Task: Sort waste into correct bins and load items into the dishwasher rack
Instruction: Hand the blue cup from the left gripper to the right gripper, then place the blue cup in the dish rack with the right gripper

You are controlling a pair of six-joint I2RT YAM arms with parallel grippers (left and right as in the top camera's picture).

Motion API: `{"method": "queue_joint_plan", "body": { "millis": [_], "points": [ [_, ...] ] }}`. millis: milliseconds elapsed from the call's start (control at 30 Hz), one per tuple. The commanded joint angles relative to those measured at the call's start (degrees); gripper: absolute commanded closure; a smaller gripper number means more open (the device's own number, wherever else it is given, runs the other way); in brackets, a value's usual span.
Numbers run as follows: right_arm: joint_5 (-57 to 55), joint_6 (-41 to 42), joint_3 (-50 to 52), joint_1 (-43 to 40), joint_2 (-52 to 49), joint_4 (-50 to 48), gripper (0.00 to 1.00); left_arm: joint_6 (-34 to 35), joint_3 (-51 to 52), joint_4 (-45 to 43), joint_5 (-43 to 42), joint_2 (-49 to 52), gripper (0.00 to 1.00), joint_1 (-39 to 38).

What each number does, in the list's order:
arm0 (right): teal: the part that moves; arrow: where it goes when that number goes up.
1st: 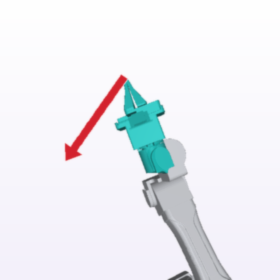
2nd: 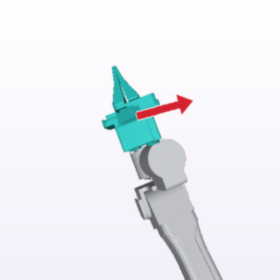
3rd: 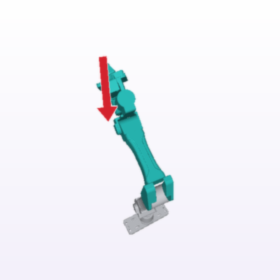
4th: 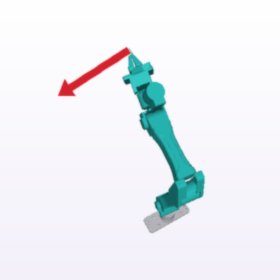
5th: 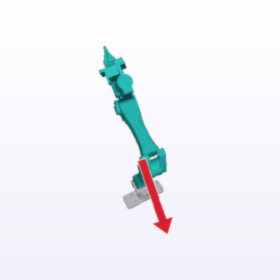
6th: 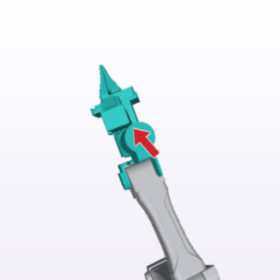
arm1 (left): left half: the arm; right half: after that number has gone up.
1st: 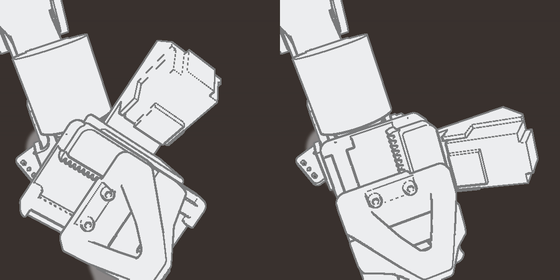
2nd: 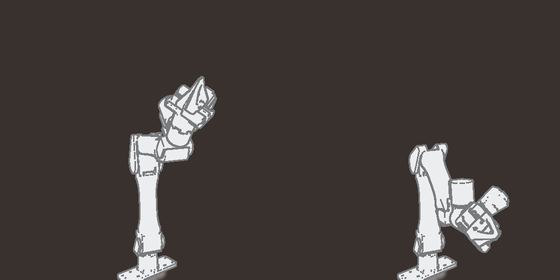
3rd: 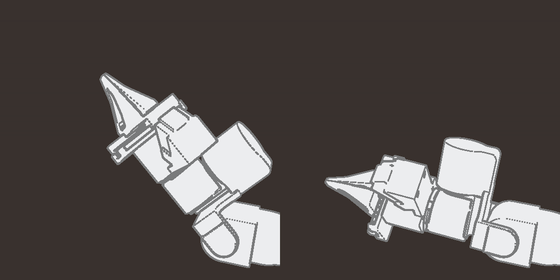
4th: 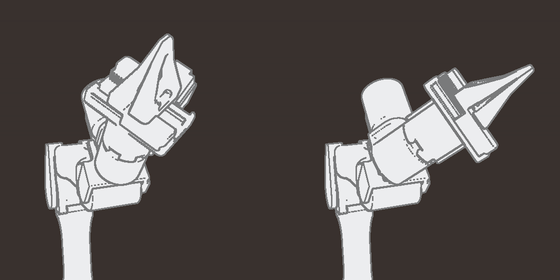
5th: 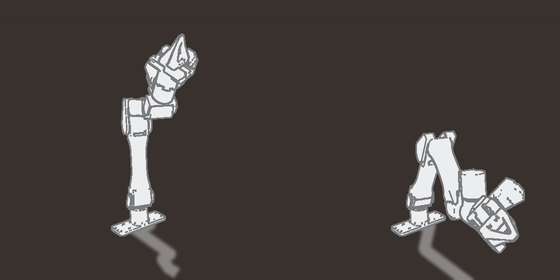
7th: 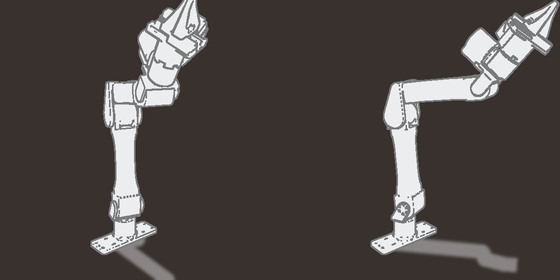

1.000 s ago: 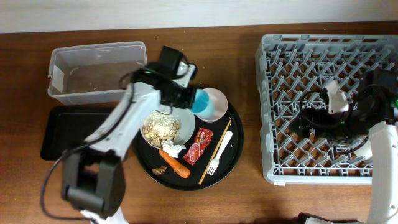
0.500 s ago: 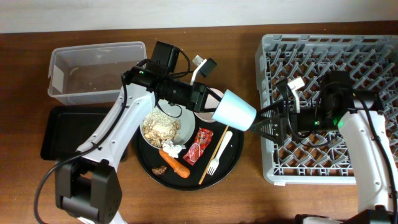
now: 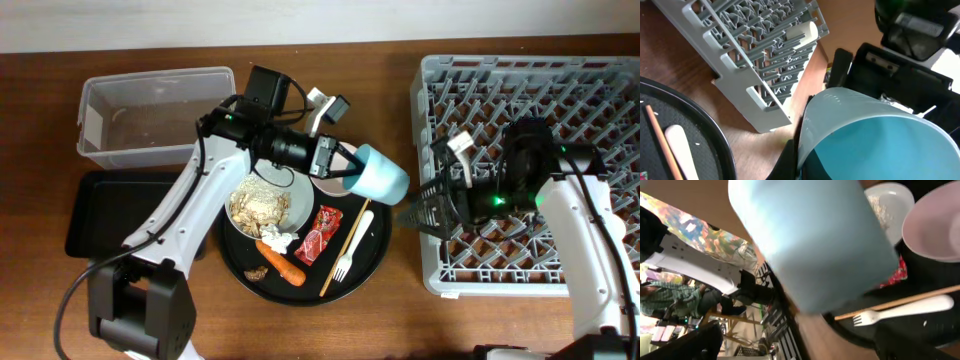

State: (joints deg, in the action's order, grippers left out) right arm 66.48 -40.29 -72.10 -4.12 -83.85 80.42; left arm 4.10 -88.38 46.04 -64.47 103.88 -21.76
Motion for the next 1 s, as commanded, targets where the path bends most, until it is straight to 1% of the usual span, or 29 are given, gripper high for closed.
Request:
{"method": "queue_joint_plan", "body": {
  "millis": [0, 33, 100, 133, 167, 200, 233, 267, 300, 367, 400, 433, 467, 500, 533, 567, 600, 633, 667, 700, 733, 800, 867, 967],
  "points": [
    [2.10, -0.20, -0.22, 0.37, 0.48, -4.39, 0.01, 0.59, -0.20, -0.46, -8.98, 0.20, 1.00, -0.59],
    [4.26, -0.20, -0.22, 0.42, 0.48, -5.55, 0.01, 0.61, -0.20, -0.44, -11.45, 0.20, 1.00, -0.59],
    [8.37, -0.22, -0.20, 0.92, 0.48, -7.50, 0.01, 1.16, -0.20, -0.42, -11.74, 0.20, 1.00, -0.66],
    [9.55, -0.20, -0.20, 2.19, 0.48, -8.70, 0.02, 1.25, -0.20, -0.39, -12.52, 0.20, 1.00, -1.03],
    [9.86, -0.17, -0.22, 3.93, 0.48, -9.81, 0.09, 1.22, -0.20, -0.42, -12.46, 0.20, 1.00, -1.53],
    [9.86, -0.15, -0.22, 4.55, 0.48, -9.79, 0.18, 1.22, -0.20, -0.42, -12.26, 0.20, 1.00, -1.62],
    [9.86, -0.07, -0.22, 4.48, 0.48, -9.79, 0.25, 1.22, -0.20, -0.39, -12.26, 0.20, 1.00, -1.62],
    [9.84, 0.07, -0.22, 4.48, 0.48, -9.79, 0.29, 1.22, -0.20, -0.42, -12.24, 0.20, 1.00, -1.62],
    [9.81, 0.07, -0.22, 4.48, 0.48, -9.79, 0.37, 1.22, -0.20, -0.42, -12.17, 0.20, 1.00, -1.62],
    [8.83, 0.11, -0.22, 4.48, 0.48, -9.77, 0.48, 1.20, -0.20, -0.37, -10.58, 0.20, 1.00, -1.62],
    [7.32, 0.28, -0.22, 4.48, 0.48, -9.75, 0.51, 1.20, -0.20, -0.37, -10.51, 0.20, 0.94, -1.62],
    [5.07, 0.55, -0.22, 4.48, 0.48, -9.77, 0.54, 1.20, -0.20, -0.35, -9.40, 0.20, 0.78, -1.62],
    [1.81, 1.03, -0.22, 4.07, 0.48, -9.79, 0.59, 1.22, -0.20, 0.74, -5.73, 0.17, 0.63, -1.62],
    [-1.57, 4.09, -0.31, 2.97, 0.50, -10.51, 0.59, 1.20, -0.20, 3.98, 1.14, 0.11, 0.59, -1.60],
    [-8.98, 9.55, -1.79, 0.04, 0.50, -10.78, 0.59, 1.22, -0.20, 8.37, 14.75, -0.37, 0.57, -1.01],
    [-15.43, 12.79, -3.76, -2.25, 0.50, -10.38, 0.60, 2.08, -0.20, 11.02, 24.63, -1.01, 0.55, -0.04],
    [-27.04, 19.45, -7.82, -5.38, 0.50, -9.79, 0.61, 6.58, -0.20, 13.31, 38.36, -2.14, 0.54, 2.21],
    [-38.58, 26.67, -11.43, -7.96, 0.50, -9.14, 0.62, 8.09, -0.20, 14.29, 44.46, -2.93, 0.54, 4.13],
    [-52.65, 34.99, -13.81, -11.52, 0.48, -9.40, 0.62, 8.07, -0.22, 14.86, 46.80, -3.63, 0.53, 5.73],
    [-62.58, 41.00, -13.79, -14.34, 0.13, -10.05, 0.62, 8.04, -0.20, 15.15, 47.58, -3.74, 0.53, 6.80],
    [-67.17, 43.06, -13.75, -16.70, -0.79, -10.38, 0.62, 8.02, -0.20, 15.32, 48.06, -3.74, 0.53, 6.88],
    [-71.49, 45.77, -13.75, -21.11, -3.72, -9.94, 0.62, 8.02, -0.20, 15.41, 48.41, -3.74, 0.53, 6.80],
    [-71.45, 46.84, -13.75, -25.18, -7.02, -9.94, 0.62, 8.00, -0.20, 15.63, 48.43, -3.74, 0.53, 6.82],
    [-71.06, 46.86, -13.73, -27.47, -11.91, -9.84, 0.61, 8.00, -0.20, 16.22, 48.43, -3.74, 0.53, 6.82]
  ]
}}
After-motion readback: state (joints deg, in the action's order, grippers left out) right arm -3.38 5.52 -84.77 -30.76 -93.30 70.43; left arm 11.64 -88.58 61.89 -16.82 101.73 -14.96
